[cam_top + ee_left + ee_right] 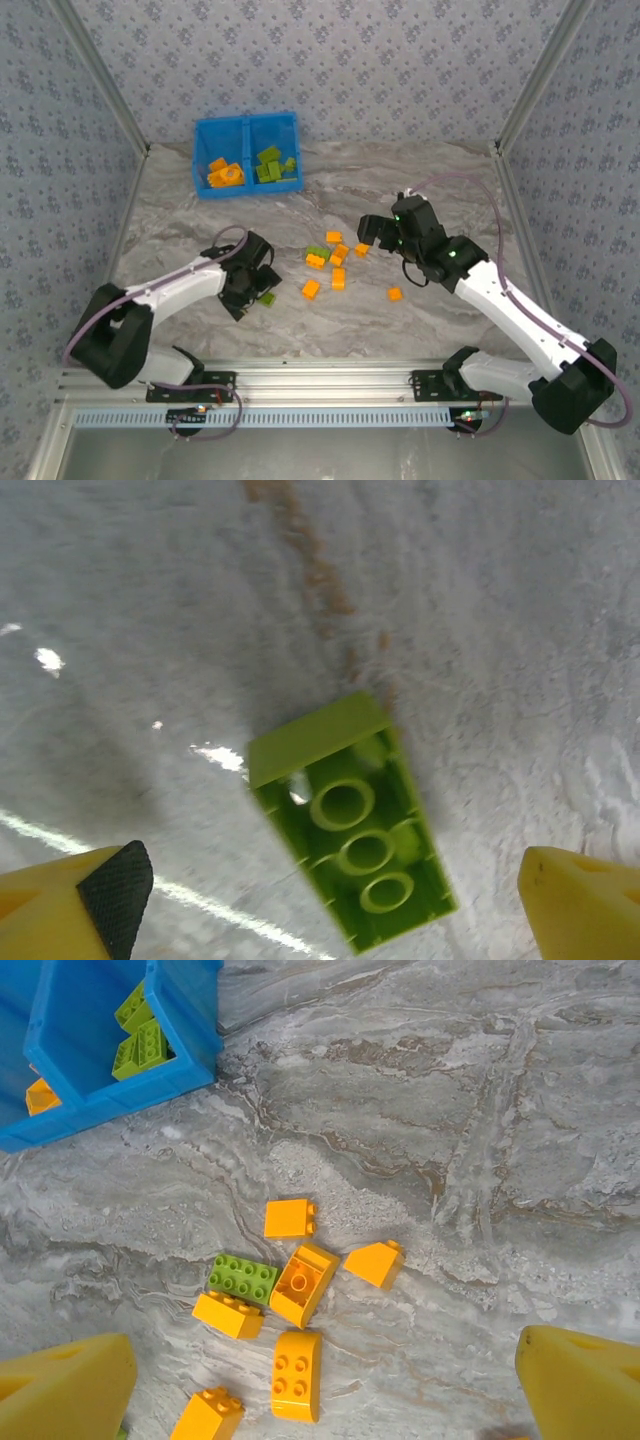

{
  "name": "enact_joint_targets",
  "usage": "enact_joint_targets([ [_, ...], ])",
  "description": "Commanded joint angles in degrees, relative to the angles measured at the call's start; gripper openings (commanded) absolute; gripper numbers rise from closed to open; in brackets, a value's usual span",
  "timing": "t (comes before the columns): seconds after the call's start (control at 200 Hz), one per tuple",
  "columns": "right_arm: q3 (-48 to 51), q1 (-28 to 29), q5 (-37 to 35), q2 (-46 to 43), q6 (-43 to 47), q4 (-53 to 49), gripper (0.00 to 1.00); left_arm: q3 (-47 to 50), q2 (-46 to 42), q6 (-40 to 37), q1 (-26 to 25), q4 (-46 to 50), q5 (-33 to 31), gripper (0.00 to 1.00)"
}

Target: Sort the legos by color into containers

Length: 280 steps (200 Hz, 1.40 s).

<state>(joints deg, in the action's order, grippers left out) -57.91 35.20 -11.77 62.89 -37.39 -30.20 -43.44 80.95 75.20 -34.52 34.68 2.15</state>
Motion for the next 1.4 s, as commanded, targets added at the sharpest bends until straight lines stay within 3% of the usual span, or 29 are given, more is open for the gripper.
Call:
enact_joint_targets([
  [0.0, 0.6, -0.5, -2.2, -2.9, -1.9, -1.5, 1.00, -1.6, 3.9, -2.2, -0.3, -1.6, 2.3, 0.85],
  [0.195, 1.3, -0.7, -3.1, -4.2, -2.3, -1.5, 1.00, -1.9, 7.7, -2.7, -0.6, -1.6, 3.1, 0.53],
  [0.355, 1.3, -0.7, -2.8, -3.8, -2.8, -1.3, 1.00, -2.4, 5.5, -2.8, -0.8, -0.4, 1.7, 0.37],
  [0.56, 0.9, -0.7, -2.6, -3.7, -3.1, -1.6, 1.00, -10.0, -2.2, -9.3, -1.1, 6.2, -4.6, 0.28],
  [0.775, 0.7, -0.8, -2.4, -4.4, -3.6, -1.9, 1.00, -27.4, -2.3, -30.8, 0.9, 8.1, -11.8, 0.26],
  [0.874, 0.7, -0.8, -2.0, -4.8, -4.0, -1.9, 1.00, -36.0, 2.6, -38.0, 4.0, 8.7, -14.7, 0.26],
  [1.139, 0.7, -0.7, -2.6, -6.6, -4.9, -2.4, 1.00, -60.0, 23.9, -45.0, 11.6, 9.4, -13.6, 0.26],
  [1.394, 0.7, -0.6, -3.2, -8.6, -5.5, -4.0, 1.00, -101.2, 53.9, -45.8, 16.0, 20.6, -8.7, 0.26],
])
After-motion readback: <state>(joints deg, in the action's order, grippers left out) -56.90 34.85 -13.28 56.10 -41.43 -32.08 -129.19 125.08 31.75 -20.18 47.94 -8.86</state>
